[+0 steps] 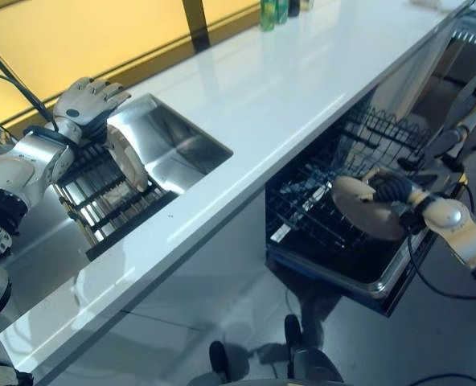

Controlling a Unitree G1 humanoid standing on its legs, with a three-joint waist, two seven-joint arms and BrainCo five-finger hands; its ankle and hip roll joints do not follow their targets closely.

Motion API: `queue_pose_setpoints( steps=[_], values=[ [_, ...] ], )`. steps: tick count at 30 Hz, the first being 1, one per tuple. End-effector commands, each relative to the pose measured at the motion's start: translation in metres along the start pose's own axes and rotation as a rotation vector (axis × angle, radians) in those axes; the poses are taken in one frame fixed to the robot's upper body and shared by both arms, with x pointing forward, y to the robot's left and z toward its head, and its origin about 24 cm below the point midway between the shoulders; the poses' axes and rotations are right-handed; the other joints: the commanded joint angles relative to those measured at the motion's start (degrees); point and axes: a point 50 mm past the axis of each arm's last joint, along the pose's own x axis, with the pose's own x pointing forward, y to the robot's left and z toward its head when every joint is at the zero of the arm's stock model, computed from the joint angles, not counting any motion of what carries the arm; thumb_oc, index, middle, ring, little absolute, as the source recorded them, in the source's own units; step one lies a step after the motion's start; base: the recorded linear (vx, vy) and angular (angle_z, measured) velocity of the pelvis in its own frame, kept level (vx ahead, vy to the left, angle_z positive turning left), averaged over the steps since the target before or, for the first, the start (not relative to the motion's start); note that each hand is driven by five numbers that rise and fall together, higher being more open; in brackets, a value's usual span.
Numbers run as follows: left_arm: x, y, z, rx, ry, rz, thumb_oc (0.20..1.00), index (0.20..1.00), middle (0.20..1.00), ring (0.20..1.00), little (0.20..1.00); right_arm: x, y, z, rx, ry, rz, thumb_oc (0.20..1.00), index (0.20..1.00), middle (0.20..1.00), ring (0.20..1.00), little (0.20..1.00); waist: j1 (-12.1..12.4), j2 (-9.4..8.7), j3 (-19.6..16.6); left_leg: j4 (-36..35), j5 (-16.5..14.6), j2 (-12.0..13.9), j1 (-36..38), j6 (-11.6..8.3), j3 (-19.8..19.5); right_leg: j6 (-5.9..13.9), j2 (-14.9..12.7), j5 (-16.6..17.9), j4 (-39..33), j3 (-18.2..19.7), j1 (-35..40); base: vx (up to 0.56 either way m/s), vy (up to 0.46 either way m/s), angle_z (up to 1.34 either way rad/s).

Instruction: Pick up plates and place into dishwasher.

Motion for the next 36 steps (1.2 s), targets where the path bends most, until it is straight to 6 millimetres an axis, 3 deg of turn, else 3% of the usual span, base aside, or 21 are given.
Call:
queue_pose_setpoints(
  steps=[1,13,19,25,33,34,35,36],
  values=[
    [0.018,0.053,-0.032,0.059,0.145,0.131,1.000,1.000,1.000,1.000,1.000,0.018,-0.050,0.060,-0.005,-0.212,-0.186,0.200,0.200,0.200,0.200,0.200,1.5,-0.94,4.1,0.4,-4.4,-2.3,-0.5,0.50,-1.7,4.90,-2.9,-4.9,0.2,-1.0,2.0,-0.05,0.012,0.04],
    [0.031,0.073,-0.024,0.116,0.122,0.088,1.000,1.000,1.000,1.000,1.000,0.034,-0.070,0.093,-0.082,-0.227,-0.207,0.200,0.200,0.200,0.200,0.200,3.8,0.01,5.3,0.4,-4.0,-4.0,-2.4,0.50,-3.4,4.94,-4.5,-4.2,0.2,-4.3,0.5,-0.03,0.011,0.12],
    [0.037,0.076,-0.017,0.121,0.093,0.040,1.000,1.000,1.000,1.000,1.000,0.041,-0.071,0.097,-0.056,-0.207,-0.171,0.200,0.200,0.200,0.200,0.200,4.7,0.38,5.5,0.4,-4.0,-4.4,-2.5,0.62,-3.9,5.05,-5.0,-4.2,0.4,-5.4,0.6,-0.01,-0.008,0.08],
    [0.040,0.073,-0.008,0.131,0.039,-0.027,1.000,1.000,1.000,1.000,1.000,0.048,-0.066,0.084,-0.010,-0.111,-0.104,0.200,0.200,0.200,0.200,0.200,5.2,0.85,5.7,0.4,-4.0,-4.7,-2.4,0.67,-4.0,4.99,-5.3,-4.2,0.6,-5.9,0.6,0.00,0.006,0.01],
    [0.049,0.088,0.002,0.146,0.011,0.032,1.000,1.000,1.000,1.000,1.000,0.048,-0.056,0.034,0.053,0.159,-0.023,0.200,0.200,0.200,0.200,0.200,5.4,0.83,6.5,0.4,-4.0,-4.8,-2.3,0.80,-3.8,4.92,-5.2,-4.0,0.6,-6.1,0.5,0.00,-0.001,0.03],
    [0.049,0.090,0.002,0.144,0.007,0.040,1.000,1.000,1.000,1.000,1.000,0.048,-0.054,0.031,0.054,0.179,-0.015,0.382,0.382,0.382,0.382,0.382,5.4,0.76,6.6,0.4,-4.0,-4.8,-2.3,0.78,-3.8,4.88,-5.1,-3.9,0.6,-6.0,0.5,0.00,0.000,0.00],
    [0.050,0.092,0.004,0.144,0.001,0.046,1.000,1.000,1.000,1.000,1.000,0.048,-0.052,0.026,0.060,0.204,-0.008,0.743,0.743,0.743,0.743,0.743,5.4,0.69,6.8,0.4,-3.9,-4.7,-2.3,0.76,-3.7,4.86,-5.1,-3.9,0.6,-6.1,0.4,0.00,0.000,0.00],
    [0.051,0.094,0.004,0.145,-0.001,0.047,1.000,1.000,1.000,1.000,1.000,0.048,-0.051,0.023,0.068,0.211,-0.008,0.893,0.893,0.893,0.893,0.893,5.4,0.66,6.9,0.4,-3.9,-4.7,-2.3,0.77,-3.7,4.85,-5.1,-3.8,0.6,-6.1,0.5,0.00,0.000,0.00]
  ],
)
